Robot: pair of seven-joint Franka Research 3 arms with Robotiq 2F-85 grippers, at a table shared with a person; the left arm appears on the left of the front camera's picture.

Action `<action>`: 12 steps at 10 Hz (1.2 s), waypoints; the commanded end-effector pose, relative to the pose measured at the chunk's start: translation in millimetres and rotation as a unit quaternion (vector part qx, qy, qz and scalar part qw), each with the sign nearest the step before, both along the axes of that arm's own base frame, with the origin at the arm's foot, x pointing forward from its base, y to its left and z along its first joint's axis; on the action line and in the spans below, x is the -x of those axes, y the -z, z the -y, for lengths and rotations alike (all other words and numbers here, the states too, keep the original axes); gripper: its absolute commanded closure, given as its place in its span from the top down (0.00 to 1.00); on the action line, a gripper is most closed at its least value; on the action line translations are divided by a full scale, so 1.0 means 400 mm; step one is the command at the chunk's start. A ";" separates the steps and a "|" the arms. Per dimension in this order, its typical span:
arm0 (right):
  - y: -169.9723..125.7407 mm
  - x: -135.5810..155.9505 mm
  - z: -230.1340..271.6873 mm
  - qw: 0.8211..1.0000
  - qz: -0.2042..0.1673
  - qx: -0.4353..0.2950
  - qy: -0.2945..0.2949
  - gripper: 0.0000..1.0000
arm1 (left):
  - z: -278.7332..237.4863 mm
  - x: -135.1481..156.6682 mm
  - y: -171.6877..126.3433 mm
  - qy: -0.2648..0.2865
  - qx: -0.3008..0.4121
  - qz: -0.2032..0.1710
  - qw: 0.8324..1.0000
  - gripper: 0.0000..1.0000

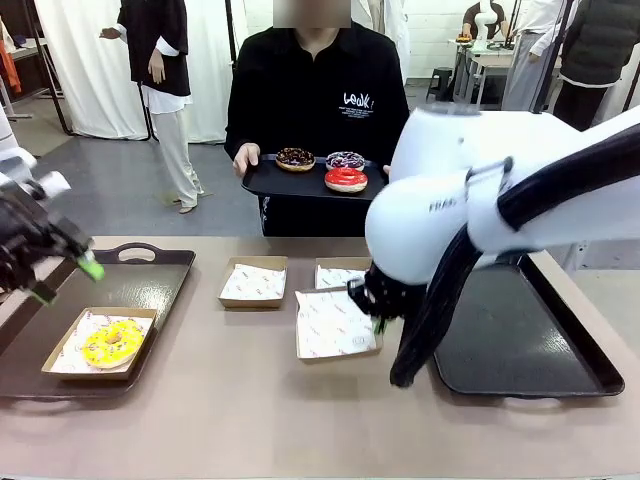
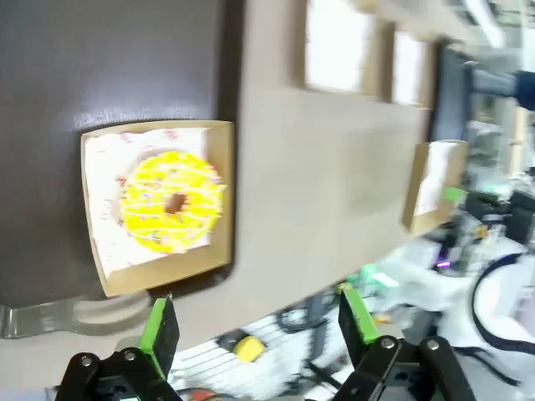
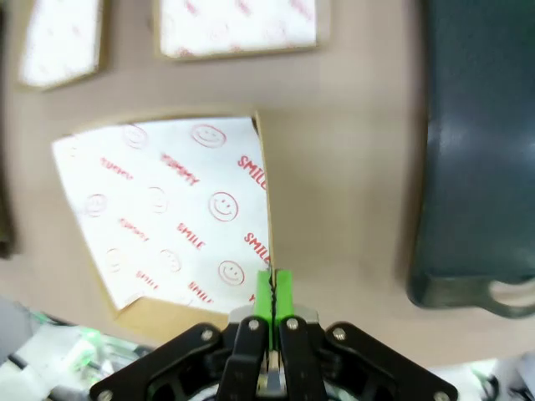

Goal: Individually package the donuts and arrange them on the tray.
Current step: Place the picked Paper togo box on the Handle tray while simultaneously picking up another Paper togo box from the table with the other hand.

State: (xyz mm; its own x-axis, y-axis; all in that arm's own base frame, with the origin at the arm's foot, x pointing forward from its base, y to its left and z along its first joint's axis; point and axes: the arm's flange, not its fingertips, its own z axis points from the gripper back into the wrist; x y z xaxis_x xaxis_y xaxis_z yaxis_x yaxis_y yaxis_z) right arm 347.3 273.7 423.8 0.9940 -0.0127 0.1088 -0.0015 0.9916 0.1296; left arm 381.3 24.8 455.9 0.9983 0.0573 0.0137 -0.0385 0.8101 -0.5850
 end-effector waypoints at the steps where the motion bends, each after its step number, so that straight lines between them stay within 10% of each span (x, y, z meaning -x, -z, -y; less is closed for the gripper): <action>1: -0.096 -0.050 0.023 1.000 -0.004 -0.011 0.012 0.00 | -0.091 0.003 -0.041 -0.037 0.087 0.025 0.995 1.00; 7: -0.341 -0.341 -0.001 0.999 -0.035 -0.008 0.029 0.00 | -0.276 0.028 -0.093 -0.116 0.195 0.046 0.973 1.00; 12: -0.373 -0.453 -0.009 0.997 -0.055 0.015 0.051 0.00 | -0.421 0.089 -0.091 -0.165 0.287 0.059 0.942 1.00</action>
State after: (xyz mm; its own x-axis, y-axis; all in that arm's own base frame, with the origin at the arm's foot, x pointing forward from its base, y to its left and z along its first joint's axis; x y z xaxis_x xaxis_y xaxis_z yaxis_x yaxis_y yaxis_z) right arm 518.9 272.4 569.5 0.9959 -0.0889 0.0193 0.0860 0.9890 0.1205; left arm 340.2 182.8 496.9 0.9127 0.4087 -0.0033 -0.1587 0.3470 -0.9243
